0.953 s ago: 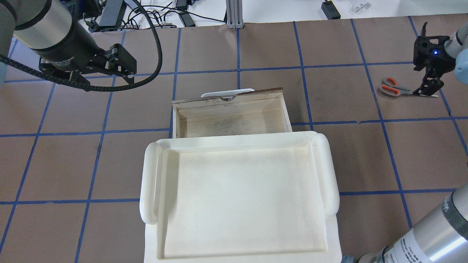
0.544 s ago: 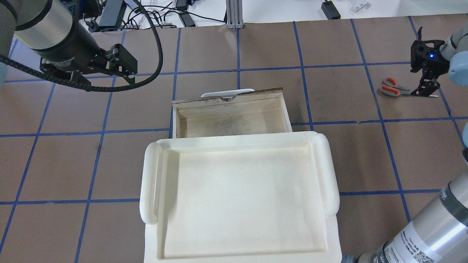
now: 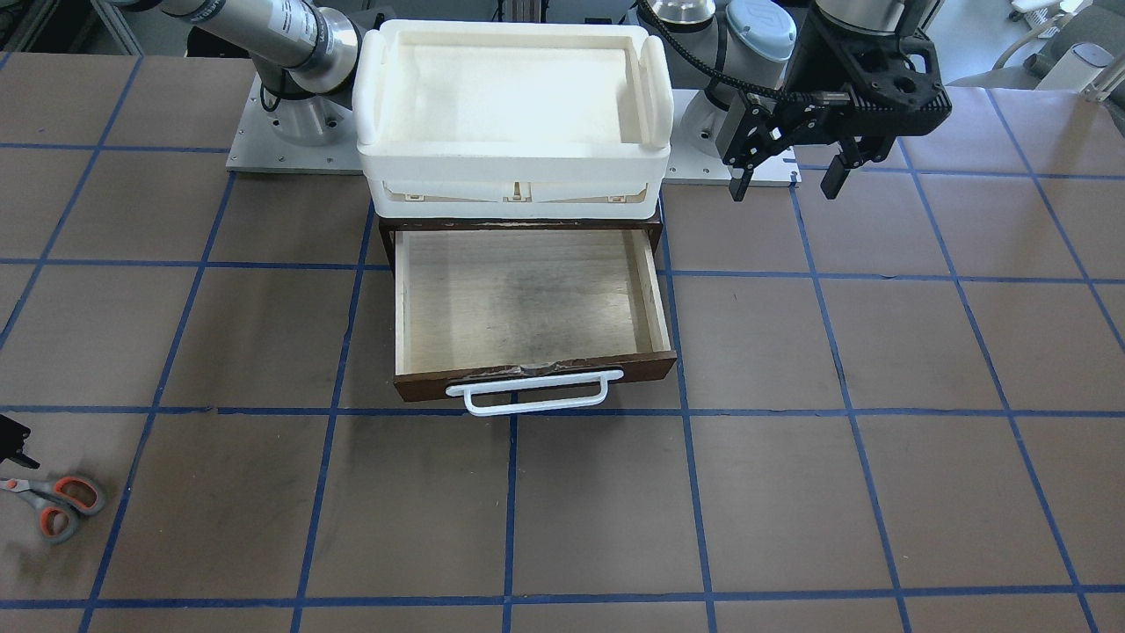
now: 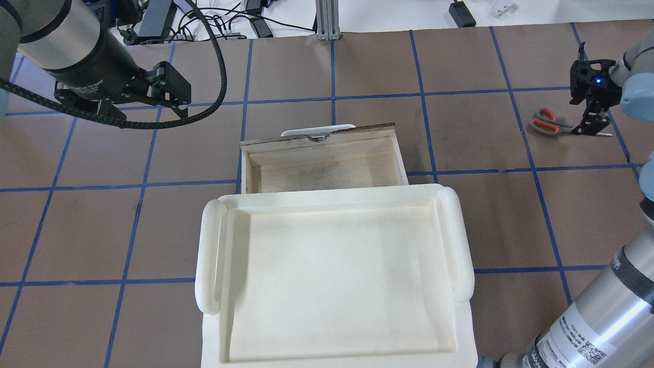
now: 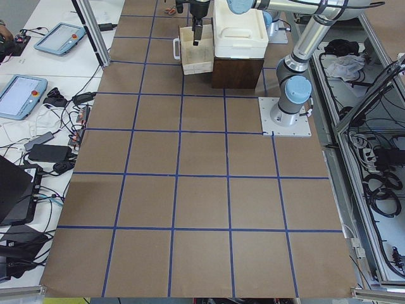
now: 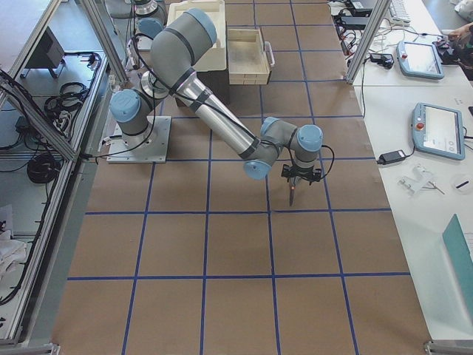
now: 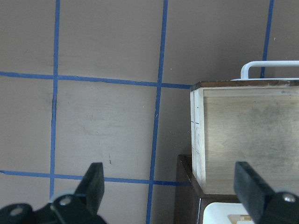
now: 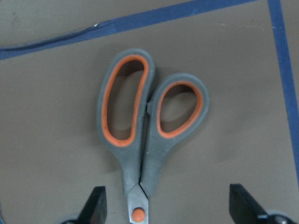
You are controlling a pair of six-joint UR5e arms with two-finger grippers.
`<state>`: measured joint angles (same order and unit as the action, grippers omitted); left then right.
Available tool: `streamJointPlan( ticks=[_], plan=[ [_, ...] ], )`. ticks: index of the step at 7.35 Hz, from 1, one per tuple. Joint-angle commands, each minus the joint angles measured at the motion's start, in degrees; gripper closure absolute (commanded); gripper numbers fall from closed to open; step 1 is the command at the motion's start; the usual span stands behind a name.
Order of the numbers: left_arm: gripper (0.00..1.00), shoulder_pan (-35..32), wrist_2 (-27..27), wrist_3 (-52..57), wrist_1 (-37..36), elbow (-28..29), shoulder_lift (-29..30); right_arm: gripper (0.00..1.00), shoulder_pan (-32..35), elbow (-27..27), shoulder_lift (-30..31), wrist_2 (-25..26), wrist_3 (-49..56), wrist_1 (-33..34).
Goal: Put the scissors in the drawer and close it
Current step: 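Lower the right gripper and close it on the scissors handles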
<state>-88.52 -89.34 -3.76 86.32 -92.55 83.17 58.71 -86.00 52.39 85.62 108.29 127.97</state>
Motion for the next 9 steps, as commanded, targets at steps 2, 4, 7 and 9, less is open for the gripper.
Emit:
streamJointPlan(
  ticks=[2, 4, 7, 9],
  plan=[
    [0.0, 0.1, 0.0, 0.0, 0.1, 0.0, 0.0, 0.1, 0.0, 0.0, -0.6, 0.3, 0.3, -0.2],
    [0.0, 0.0, 0.0, 0.0, 0.0, 0.0, 0.0, 0.26, 0.0, 0.0, -0.7, 0.4, 0.3, -0.6],
    [0.0, 0.1, 0.0, 0.0, 0.0, 0.0, -0.1, 0.33, 0.0, 0.0, -0.7, 0.5, 0.2, -0.8],
    [0.0, 0.1, 0.0, 0.0, 0.1, 0.0, 0.0, 0.65, 0.0, -0.1, -0.6, 0.6, 0.2, -0.8]
  ],
)
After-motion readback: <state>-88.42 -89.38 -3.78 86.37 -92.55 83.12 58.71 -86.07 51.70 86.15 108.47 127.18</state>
